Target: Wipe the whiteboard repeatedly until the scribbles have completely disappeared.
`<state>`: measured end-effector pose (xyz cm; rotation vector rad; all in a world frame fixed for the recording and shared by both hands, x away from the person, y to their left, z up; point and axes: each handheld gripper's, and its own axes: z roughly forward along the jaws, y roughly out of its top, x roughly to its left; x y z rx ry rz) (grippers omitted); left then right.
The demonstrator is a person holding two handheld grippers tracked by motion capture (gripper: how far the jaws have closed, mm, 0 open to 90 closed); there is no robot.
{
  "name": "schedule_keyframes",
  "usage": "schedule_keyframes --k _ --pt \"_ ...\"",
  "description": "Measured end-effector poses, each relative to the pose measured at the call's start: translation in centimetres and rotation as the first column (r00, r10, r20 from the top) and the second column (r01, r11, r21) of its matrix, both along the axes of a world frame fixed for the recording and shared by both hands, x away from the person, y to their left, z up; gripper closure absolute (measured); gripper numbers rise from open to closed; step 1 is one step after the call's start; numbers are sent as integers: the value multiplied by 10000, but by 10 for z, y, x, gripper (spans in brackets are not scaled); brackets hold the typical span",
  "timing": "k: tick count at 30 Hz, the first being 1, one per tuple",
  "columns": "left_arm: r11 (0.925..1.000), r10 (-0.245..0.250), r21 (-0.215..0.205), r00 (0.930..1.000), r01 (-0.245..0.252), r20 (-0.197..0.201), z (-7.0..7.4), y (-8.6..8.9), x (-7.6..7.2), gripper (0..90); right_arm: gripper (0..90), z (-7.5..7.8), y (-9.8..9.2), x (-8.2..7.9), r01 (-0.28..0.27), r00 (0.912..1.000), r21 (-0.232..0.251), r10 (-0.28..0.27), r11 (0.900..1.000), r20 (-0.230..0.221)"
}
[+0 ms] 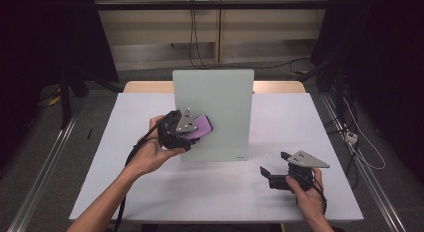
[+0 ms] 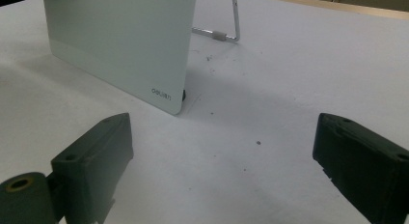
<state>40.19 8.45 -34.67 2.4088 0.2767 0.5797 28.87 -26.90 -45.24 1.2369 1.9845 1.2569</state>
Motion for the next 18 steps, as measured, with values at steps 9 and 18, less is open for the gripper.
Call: schedule_keyframes --k 9,18 --pt "9978 239 -614 9997 -237 22 12 10 6 413 68 0 -1 0 -10 10000 -13 10 10000 -9" --pt "9848 861 -1546 9957 -797 353 36 27 16 413 68 0 -1 0 -11 10000 -12 11 10000 7"
